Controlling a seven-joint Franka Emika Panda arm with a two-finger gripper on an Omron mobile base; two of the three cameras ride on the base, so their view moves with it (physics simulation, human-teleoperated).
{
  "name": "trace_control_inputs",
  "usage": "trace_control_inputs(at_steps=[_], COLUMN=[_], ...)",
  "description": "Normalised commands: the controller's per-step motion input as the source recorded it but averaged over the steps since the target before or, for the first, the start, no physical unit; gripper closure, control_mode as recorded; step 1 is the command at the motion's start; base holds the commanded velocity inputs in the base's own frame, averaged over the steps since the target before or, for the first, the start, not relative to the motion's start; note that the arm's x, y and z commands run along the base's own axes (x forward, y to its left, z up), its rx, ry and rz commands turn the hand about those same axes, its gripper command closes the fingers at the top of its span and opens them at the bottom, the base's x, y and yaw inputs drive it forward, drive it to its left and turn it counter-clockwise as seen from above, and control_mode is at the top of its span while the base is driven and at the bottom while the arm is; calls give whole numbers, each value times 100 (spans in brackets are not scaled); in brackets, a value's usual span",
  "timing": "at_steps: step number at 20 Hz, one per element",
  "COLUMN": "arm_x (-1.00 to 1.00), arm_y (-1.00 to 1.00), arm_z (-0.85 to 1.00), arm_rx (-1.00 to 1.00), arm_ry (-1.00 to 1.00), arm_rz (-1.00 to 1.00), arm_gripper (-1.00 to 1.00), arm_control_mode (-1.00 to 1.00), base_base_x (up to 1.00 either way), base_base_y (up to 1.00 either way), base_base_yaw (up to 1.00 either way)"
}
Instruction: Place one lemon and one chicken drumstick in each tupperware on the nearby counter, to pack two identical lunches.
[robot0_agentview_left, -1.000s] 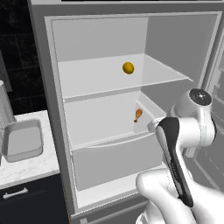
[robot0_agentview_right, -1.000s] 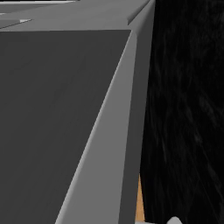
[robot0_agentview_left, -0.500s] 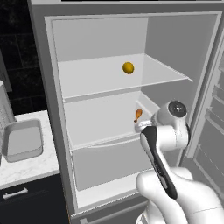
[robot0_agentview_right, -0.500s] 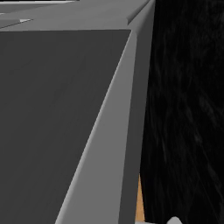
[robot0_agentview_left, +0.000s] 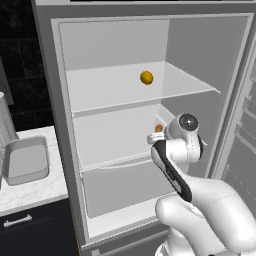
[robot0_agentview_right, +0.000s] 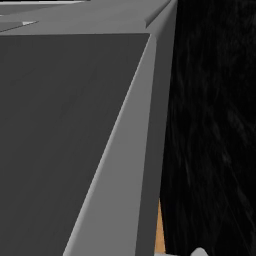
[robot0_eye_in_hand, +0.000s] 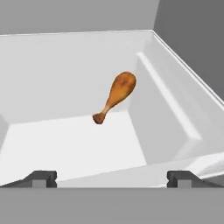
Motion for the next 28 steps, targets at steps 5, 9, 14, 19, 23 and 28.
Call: trace_control_inputs(at_steps=[5, 9, 14, 19, 23, 28], arm_x=[62, 54, 45, 41, 48, 35], arm_y=[0, 0, 0, 0, 0, 0], arm_z=[-1, -6, -30, -44, -31, -34], arm_rx=[2, 2, 0, 0, 0, 0], arm_ry=[8, 5, 2, 0, 0, 1], arm_rz=[-7, -3, 0, -1, -2, -3], arm_gripper=[-100, -100, -100, -100, -100, -100], arm_control_mode=[-100, -100, -100, -100, -100, -100], base_base_x=[0, 0, 0, 0, 0, 0], base_base_y=[0, 0, 0, 0, 0, 0], base_base_yaw=[0, 0, 0, 0, 0, 0])
